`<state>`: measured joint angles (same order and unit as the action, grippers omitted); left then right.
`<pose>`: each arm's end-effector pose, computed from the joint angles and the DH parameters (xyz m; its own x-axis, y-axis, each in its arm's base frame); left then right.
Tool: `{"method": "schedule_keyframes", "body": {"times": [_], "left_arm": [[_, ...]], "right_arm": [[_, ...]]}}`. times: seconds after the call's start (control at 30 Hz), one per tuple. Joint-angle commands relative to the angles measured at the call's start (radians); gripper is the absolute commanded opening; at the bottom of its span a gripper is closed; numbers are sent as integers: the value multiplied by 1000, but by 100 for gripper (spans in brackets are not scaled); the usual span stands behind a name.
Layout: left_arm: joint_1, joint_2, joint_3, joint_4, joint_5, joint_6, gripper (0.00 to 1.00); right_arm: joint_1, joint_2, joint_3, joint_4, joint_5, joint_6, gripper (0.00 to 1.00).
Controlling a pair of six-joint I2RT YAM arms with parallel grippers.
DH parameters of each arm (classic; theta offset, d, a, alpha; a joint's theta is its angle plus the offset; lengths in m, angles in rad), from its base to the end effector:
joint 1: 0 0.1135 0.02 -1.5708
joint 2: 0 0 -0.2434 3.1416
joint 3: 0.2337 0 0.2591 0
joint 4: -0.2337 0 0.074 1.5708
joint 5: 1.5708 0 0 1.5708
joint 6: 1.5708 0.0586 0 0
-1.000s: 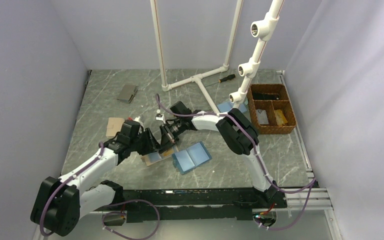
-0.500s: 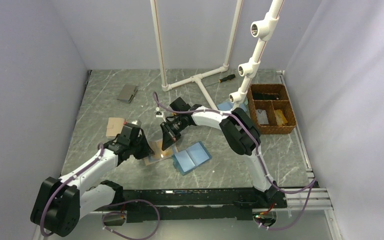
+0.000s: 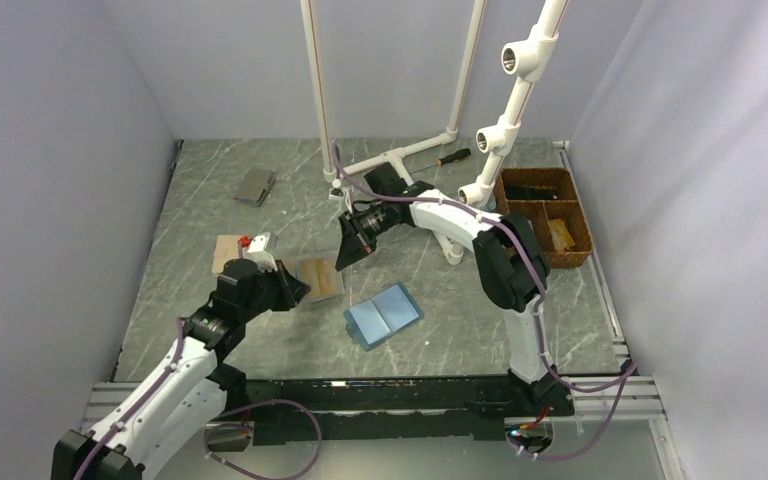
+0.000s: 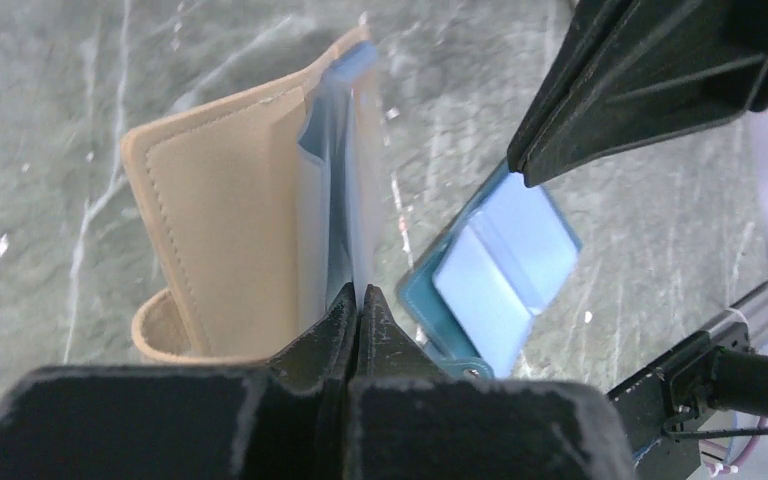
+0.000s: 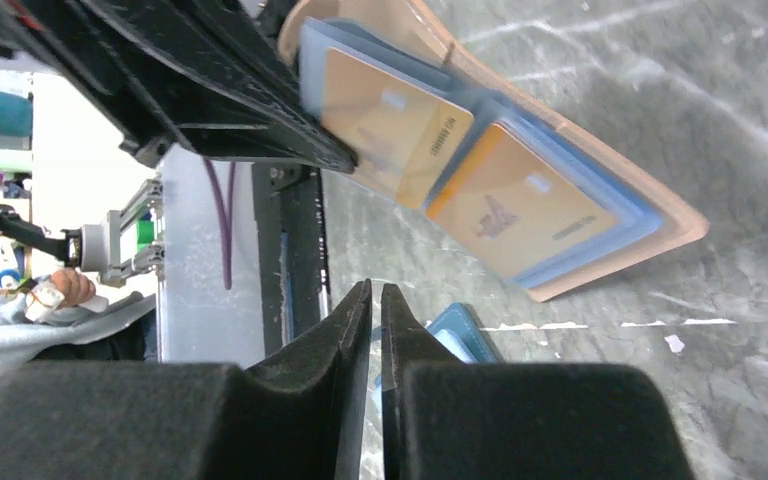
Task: Take the credit cards out of the card holder
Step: Remove the credit card from the card holder.
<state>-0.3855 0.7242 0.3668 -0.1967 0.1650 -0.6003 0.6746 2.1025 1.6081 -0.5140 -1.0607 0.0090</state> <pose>0.1881 -0.0867 0.1734 -0.6850 -0.3234 -0.6529 0.1375 0.8227 -0.5517 0.3183 0.3200 0.1697 -0.6667 -0.5275 -0.5265 -0.6624 0.0954 0.7431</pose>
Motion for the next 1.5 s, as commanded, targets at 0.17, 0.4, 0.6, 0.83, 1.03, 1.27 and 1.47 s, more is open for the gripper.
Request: {"method": "schedule_keyframes", "body": {"times": [0.17, 0.4, 0.6, 0.83, 1.03, 1.27, 1.47], "left_arm": [[2, -73, -27, 212, 155, 72, 0], [2, -98, -32, 256, 186, 60, 0], [2, -127, -55, 280, 187, 31, 0], [2, -140, -65, 306, 198, 5, 0], [2, -143, -71, 340, 213, -23, 0], [2, -147, -83, 374, 226, -48, 0], [2, -152, -90, 398, 233, -66, 0]], "right_arm": [[-1, -81, -14, 56, -160, -13, 18], [-8, -84, -28, 89, -168, 43, 22], [-20, -80, -44, 116, -169, 68, 24], [-21, -80, -53, 138, -186, 90, 26], [-21, -78, -63, 161, -195, 113, 27], [-22, -81, -63, 160, -190, 114, 31], [-24, -85, -69, 178, -204, 131, 32]]}}
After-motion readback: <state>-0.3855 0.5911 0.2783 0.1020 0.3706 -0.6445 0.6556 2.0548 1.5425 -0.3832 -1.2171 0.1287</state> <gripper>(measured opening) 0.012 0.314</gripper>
